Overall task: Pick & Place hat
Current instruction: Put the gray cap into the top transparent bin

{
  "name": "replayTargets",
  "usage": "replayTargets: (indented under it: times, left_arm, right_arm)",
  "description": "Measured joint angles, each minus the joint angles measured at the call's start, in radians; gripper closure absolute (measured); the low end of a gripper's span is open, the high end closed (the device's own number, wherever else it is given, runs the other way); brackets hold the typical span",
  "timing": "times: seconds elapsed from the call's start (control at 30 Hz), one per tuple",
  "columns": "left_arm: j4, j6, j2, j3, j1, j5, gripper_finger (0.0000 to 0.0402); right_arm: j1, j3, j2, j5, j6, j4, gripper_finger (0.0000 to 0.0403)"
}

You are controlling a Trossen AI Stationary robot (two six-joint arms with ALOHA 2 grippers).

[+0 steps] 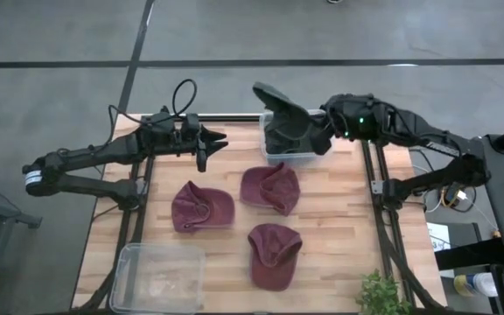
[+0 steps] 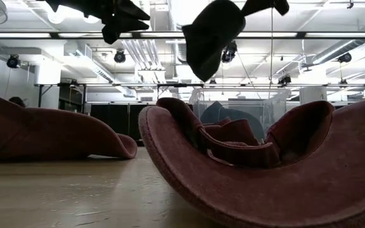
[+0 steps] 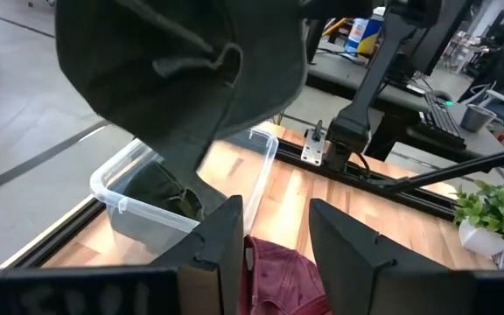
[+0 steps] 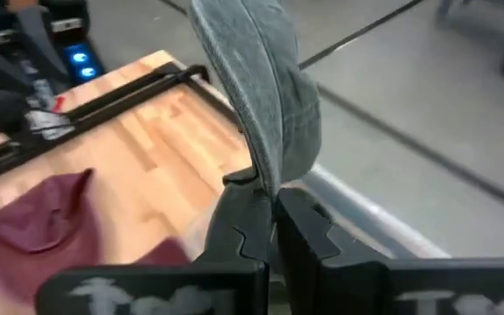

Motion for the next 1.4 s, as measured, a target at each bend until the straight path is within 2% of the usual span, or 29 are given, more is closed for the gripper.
replayTargets:
  times: [0.13,0.27,0.47,0.77,1.4]
  left_arm:
    - [0.0,0.0,0.0,0.0,0.0,0.0,0.0278]
    - [0.0,-0.001,0.0,0.0,0.0,0.0,0.0278]
    - [0.0,-0.002,0.0,0.0,0.0,0.0,0.0278]
    - [0.0,-0.002,0.0,0.0,0.0,0.001,0.0278]
    - [-0.028,-0.01,0.0,0.0,0.0,0.001,0.0278]
  right_arm:
    - [-0.109,-0.001,-0.015,-0.191,0.009,-0.001,0.0395]
    - [-0.23,-0.001,-0.016,-0.333,0.042,-0.074,0.0395]
    - [-0.391,-0.017,-0.014,-0.403,0.074,-0.169,0.0395]
    - [-0.486,-0.03,0.021,-0.678,0.082,-0.138,0.0394]
    - [-0.485,-0.081,0.314,-0.692,0.1,-0.142,0.0394]
